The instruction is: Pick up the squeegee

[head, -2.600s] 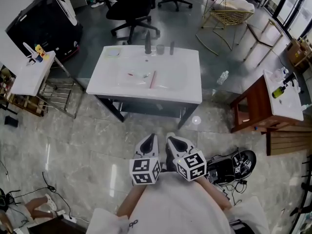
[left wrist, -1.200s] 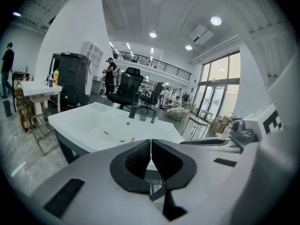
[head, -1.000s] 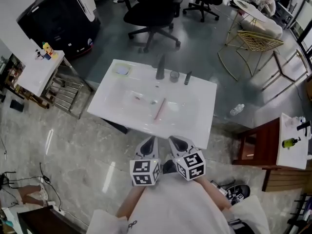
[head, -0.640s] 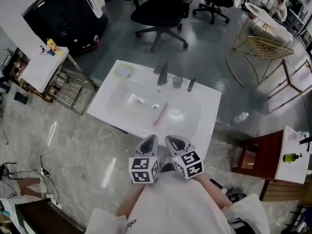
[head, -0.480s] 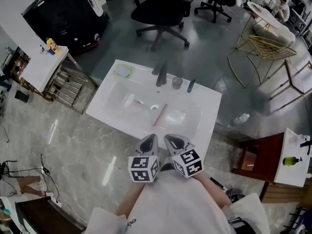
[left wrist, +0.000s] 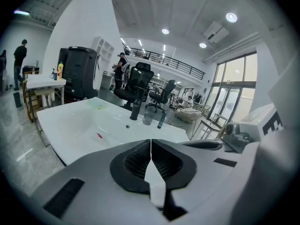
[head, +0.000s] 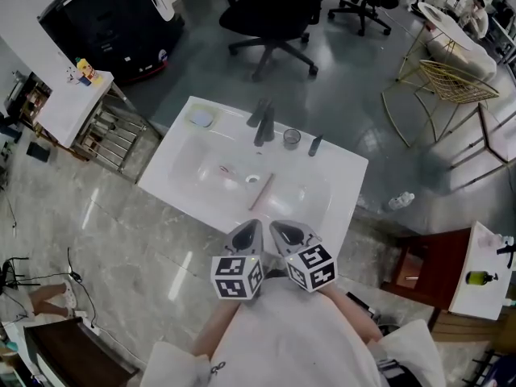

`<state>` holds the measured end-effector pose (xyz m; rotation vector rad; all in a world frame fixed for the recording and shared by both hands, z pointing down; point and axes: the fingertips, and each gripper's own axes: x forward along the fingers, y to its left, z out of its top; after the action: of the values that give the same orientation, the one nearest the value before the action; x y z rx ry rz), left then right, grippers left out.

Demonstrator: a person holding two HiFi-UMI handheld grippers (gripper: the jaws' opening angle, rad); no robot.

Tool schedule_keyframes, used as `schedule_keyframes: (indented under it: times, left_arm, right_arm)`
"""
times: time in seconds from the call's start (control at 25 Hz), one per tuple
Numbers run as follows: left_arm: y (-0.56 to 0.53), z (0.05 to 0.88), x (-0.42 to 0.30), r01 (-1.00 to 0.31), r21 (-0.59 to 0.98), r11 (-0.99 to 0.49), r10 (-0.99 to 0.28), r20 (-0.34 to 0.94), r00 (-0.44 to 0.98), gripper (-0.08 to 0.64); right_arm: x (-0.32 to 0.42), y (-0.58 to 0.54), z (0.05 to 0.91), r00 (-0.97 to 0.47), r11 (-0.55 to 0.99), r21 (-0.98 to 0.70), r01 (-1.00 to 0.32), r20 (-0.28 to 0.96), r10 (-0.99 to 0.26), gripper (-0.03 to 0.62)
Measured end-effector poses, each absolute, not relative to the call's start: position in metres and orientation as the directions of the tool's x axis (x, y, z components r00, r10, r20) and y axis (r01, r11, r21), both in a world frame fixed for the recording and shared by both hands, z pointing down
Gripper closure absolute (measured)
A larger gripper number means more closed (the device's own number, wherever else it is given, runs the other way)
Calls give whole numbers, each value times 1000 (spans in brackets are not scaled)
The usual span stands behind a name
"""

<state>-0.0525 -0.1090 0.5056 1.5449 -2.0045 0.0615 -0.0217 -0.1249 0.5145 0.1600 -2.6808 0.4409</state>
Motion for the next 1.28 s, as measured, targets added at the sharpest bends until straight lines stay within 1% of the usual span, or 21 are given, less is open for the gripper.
schedule_keyframes:
  times: [0.12,0.2,0.48,0.84,1.28]
  left_arm:
    - [-114,505,-51,-897,307,318,-865,482,-141,532]
    - [-116,504,-50,-902,297,313,-864,483,-141,533]
    - [-121,505,-51,-914,278,297,-862,489,-132,533]
    - [-124,510,-89,-904,296,309,-864,485,-137,533]
    - [-128,522,-146,-909,307,282,-850,519,-89,533]
  right_arm:
    - [-23,-126,507,-926,947,-289,-142,377,-24,565]
    - [-24,-129,505,-930,950,-280,-141,366,-30,565]
    - [-28,-137,508,-920,952,-263,-156,389,-43,563]
    - [-60,-145,510,-910,957,-239,-162,411,-51,563]
    - [-122,-158,520,-902,936,-300,-184,431,-39,563]
